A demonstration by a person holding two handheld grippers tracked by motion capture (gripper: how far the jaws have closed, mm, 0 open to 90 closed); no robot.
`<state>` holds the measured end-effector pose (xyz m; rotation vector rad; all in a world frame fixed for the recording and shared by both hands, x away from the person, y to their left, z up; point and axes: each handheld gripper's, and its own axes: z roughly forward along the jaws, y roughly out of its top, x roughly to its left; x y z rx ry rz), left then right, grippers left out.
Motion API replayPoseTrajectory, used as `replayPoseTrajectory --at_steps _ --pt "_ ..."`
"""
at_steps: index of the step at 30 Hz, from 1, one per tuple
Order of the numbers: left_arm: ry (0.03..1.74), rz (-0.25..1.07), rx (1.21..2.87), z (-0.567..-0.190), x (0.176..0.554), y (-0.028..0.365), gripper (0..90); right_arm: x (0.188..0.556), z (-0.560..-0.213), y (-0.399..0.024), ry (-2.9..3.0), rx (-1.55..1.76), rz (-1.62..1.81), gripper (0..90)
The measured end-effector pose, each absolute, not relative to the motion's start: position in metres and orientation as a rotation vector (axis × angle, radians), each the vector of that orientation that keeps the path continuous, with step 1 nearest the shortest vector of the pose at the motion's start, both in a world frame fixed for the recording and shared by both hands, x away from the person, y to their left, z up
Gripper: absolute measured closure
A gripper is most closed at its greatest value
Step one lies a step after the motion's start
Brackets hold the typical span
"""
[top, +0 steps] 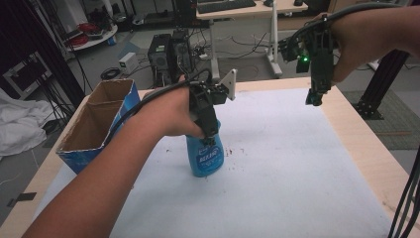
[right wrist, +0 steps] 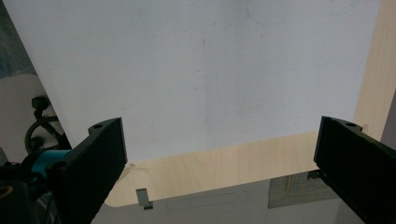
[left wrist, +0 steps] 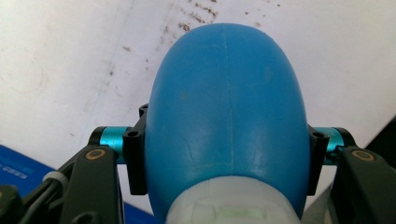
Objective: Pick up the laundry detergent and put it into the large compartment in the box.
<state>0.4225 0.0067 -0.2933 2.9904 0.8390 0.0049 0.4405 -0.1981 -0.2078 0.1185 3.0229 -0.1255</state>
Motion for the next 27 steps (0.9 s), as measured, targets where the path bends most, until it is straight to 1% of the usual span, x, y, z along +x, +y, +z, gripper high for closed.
replayPoseTrajectory --at_steps 3,4,6,11,12,13,19,27 --pt "0.857 -0.016 2.971 -0.289 0.422 0.009 38.2 0.441 -0.208 -0.199 3.024 0.11 -0.123 1.5" --pt "0.84 -0.029 2.963 -0.281 0.421 0.013 38.2 0.44 -0.208 -0.199 3.023 0.119 -0.119 1.5" --pt "0.857 -0.036 2.949 -0.273 0.421 0.016 38.2 0.44 -0.208 -0.2 3.02 0.125 -0.121 1.5" --pt "0.854 -0.026 2.948 -0.247 0.421 0.027 38.2 0.439 -0.209 -0.2 3.022 0.121 -0.116 1.5" --pt "0.854 -0.026 2.948 -0.247 0.421 0.027 38.2 0.439 -0.209 -0.2 3.022 0.121 -0.116 1.5" --pt "0.874 -0.032 2.95 -0.236 0.422 0.033 38.2 0.439 -0.209 -0.2 3.024 0.122 -0.117 1.5" --pt "0.939 -0.04 2.931 -0.198 0.426 0.055 38.2 0.439 -0.21 -0.201 3.024 0.116 -0.122 1.5" --pt "1.081 -0.049 2.88 -0.143 0.429 0.095 38.2 0.439 -0.21 -0.199 3.022 0.105 -0.12 1.5"
